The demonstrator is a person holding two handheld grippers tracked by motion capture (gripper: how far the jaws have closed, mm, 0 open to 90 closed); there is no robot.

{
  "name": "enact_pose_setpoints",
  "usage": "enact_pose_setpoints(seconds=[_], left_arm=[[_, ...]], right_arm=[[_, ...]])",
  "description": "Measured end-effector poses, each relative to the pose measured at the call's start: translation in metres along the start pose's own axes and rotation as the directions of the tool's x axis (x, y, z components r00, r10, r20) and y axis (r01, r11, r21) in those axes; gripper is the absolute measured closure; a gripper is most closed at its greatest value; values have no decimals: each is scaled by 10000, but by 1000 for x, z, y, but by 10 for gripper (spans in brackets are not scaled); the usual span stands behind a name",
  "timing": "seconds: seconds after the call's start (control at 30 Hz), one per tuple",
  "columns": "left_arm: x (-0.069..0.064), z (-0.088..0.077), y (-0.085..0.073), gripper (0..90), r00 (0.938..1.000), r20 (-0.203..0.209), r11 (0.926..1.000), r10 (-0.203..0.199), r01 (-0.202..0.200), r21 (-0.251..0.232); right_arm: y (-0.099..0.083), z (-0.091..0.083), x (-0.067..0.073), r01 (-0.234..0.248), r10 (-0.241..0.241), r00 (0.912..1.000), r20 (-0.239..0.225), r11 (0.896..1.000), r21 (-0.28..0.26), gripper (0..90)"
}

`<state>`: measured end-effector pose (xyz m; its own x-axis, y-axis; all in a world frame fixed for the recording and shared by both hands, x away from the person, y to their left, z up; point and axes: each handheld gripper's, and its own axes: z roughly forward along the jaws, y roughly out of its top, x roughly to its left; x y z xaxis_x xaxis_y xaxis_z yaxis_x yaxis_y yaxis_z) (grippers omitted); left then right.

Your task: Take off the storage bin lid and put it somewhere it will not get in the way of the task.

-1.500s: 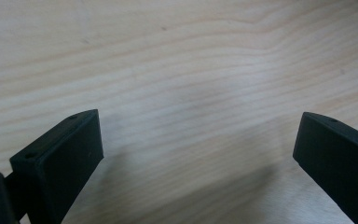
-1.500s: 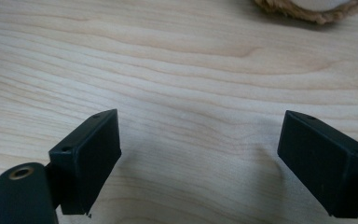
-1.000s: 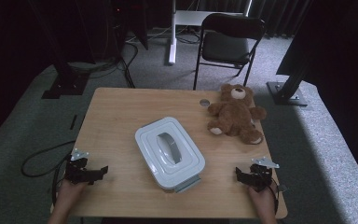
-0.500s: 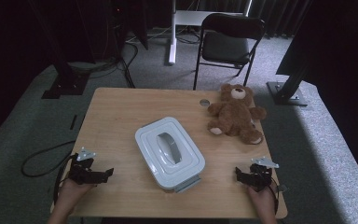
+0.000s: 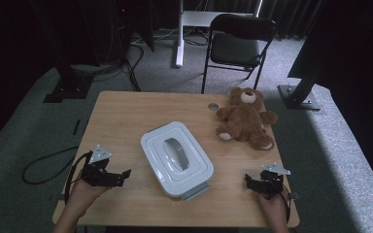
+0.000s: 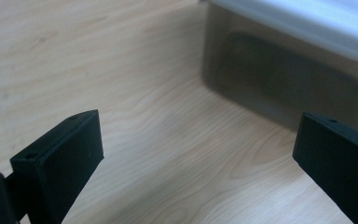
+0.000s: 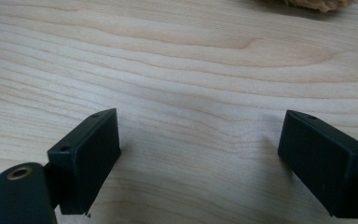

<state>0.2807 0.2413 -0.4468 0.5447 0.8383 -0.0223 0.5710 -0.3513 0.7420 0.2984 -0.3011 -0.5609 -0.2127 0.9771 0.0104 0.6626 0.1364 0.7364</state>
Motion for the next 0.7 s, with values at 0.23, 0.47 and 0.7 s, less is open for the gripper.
enact_pose_setpoints(seconds=[0.23,0.47,0.7], left_arm=[[-18,-4,19,24,9980,457,9985,438,-421,-359],[-35,-2,36,25,9914,991,9951,857,-803,-572],[-52,6,48,25,9826,1487,9926,1112,-1023,-660]], right_arm=[[0,0,0,6,-6,10000,1,10000,3,119],[0,0,0,5,-5,10000,1,10000,6,119],[0,0,0,3,-3,10000,1,10000,2,120]])
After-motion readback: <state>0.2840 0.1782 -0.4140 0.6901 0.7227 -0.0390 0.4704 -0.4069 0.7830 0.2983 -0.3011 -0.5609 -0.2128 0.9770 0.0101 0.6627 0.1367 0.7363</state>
